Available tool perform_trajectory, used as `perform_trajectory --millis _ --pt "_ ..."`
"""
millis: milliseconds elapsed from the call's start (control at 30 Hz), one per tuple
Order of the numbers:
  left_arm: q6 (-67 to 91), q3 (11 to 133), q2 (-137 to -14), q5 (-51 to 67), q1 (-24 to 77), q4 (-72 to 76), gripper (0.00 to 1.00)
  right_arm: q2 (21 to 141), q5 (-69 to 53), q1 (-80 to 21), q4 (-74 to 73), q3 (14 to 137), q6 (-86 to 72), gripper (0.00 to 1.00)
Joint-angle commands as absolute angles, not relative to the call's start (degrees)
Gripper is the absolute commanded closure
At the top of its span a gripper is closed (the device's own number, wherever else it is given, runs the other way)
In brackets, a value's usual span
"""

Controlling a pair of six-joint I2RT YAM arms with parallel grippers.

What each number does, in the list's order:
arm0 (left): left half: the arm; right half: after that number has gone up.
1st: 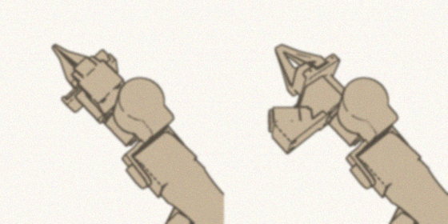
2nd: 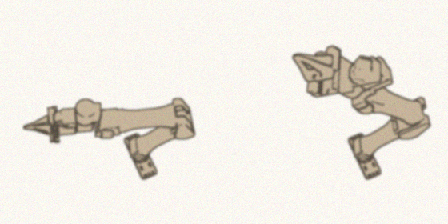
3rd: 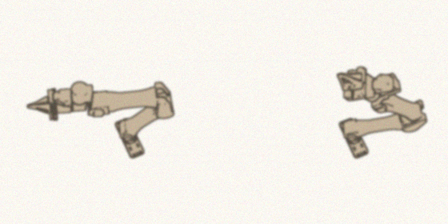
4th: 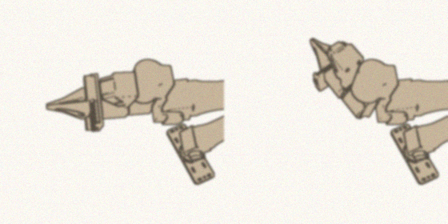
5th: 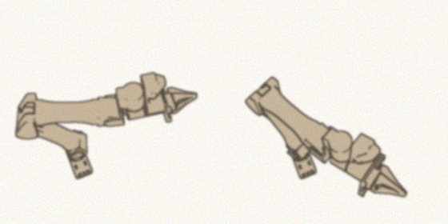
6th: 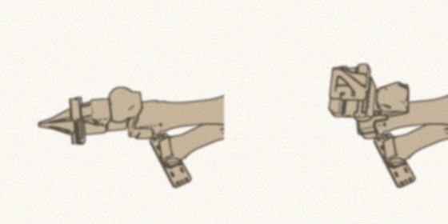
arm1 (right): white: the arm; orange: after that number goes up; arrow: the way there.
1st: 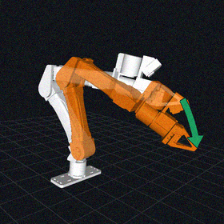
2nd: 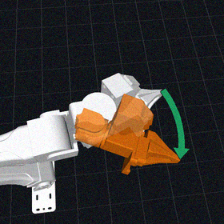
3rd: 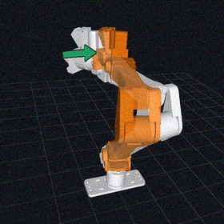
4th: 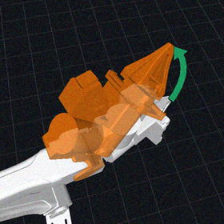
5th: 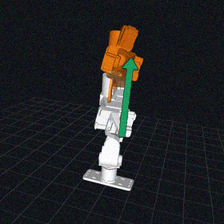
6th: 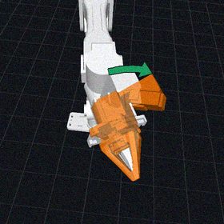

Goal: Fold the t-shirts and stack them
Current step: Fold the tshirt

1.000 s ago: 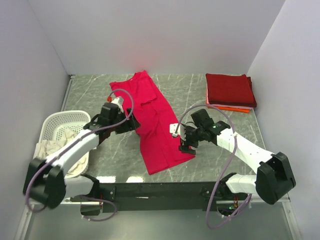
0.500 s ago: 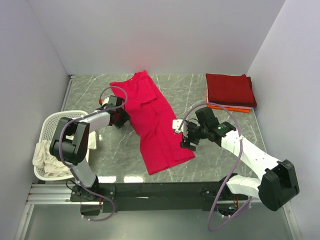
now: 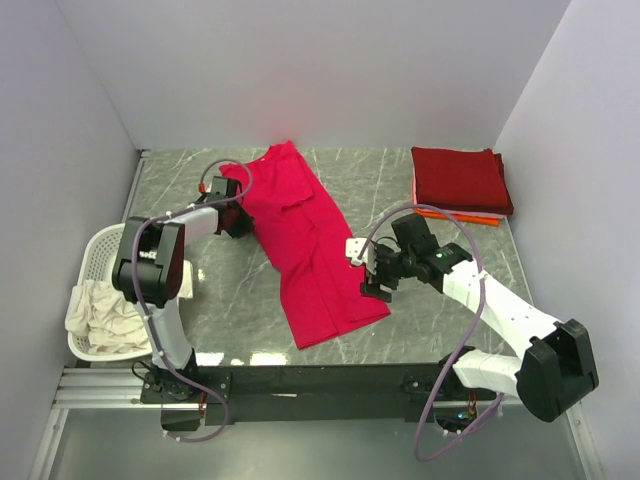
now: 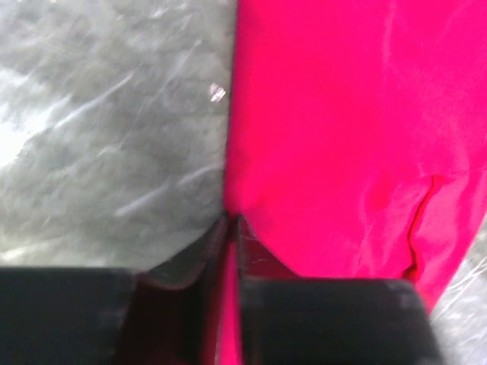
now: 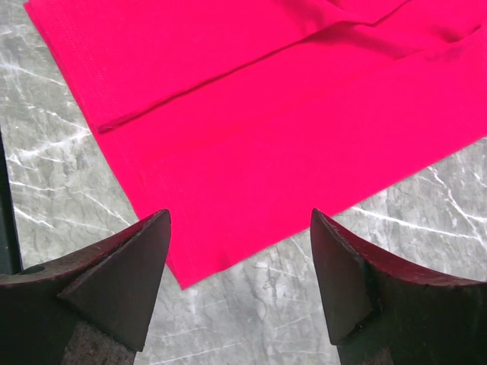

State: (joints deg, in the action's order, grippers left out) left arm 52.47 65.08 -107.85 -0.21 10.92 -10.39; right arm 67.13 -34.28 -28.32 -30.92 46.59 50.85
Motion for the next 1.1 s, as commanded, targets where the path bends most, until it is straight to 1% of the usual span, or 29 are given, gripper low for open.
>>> perform_trajectory --millis 0,67,233,333,433,500,600,633,700,733,767,833,867,933,1033,1067 --pt "48.7 68.5 -111.7 0.4 9.9 -13.5 0.91 67.9 -36.4 -27.8 -31.5 48.5 50.9 0.21" --pt "47.8 69.8 -112.6 0.2 9.4 -14.9 0.99 68.0 -36.5 -27.9 -31.9 48.8 51.0 0.21" --pt "45.3 72.0 -111.4 -5.2 6.7 -19.2 1.00 68.1 -37.8 -27.9 -33.8 48.7 54.2 0.21" --pt "43.3 74.3 -110.8 -5.2 4.3 -21.3 1.00 69.8 -40.6 -28.3 -38.7 49.0 58.0 0.21" --pt "40.8 76.8 -110.9 -3.8 3.7 -23.8 0.99 70.8 -40.7 -30.6 -40.7 47.9 62.3 0.21" --pt "38.4 76.7 -109.8 1.0 3.7 -23.6 0.95 70.5 -38.1 -32.0 -39.4 46.4 63.5 0.21" --pt "36.1 75.1 -105.7 5.4 3.7 -23.1 0.79 69.3 -35.0 -35.1 -37.4 44.0 65.5 0.18" --pt "35.3 74.2 -103.9 6.6 3.7 -22.6 0.67 68.8 -33.9 -36.6 -36.8 43.2 67.3 0.17" --pt "32.2 70.9 -97.1 8.8 3.7 -20.3 0.56 67.9 -32.7 -38.4 -35.2 40.7 69.8 0.13" --pt "30.8 69.7 -94.6 10.0 3.8 -19.4 0.47 67.7 -31.7 -39.2 -34.4 39.9 71.4 0.12" --pt "29.8 67.9 -90.0 11.8 4.0 -19.0 0.42 68.1 -30.2 -41.0 -33.0 39.3 71.8 0.11" --pt "25.2 66.1 -85.7 15.6 4.2 -17.9 0.38 69.3 -29.1 -41.9 -31.9 38.8 72.4 0.11" --pt "23.7 65.4 -82.0 16.8 5.2 -18.1 0.37 71.2 -28.8 -42.3 -31.6 39.1 72.5 0.11" --pt "19.7 62.9 -78.6 20.6 6.9 -18.7 0.37 72.9 -27.2 -42.5 -30.4 39.5 72.4 0.11" --pt "16.4 58.7 -71.8 22.5 14.1 -20.2 0.34 75.2 -24.5 -42.7 -27.4 39.1 72.5 0.11" --pt "16.5 56.4 -68.0 22.3 19.4 -20.4 0.34 76.1 -24.1 -42.6 -27.1 39.0 72.6 0.12"
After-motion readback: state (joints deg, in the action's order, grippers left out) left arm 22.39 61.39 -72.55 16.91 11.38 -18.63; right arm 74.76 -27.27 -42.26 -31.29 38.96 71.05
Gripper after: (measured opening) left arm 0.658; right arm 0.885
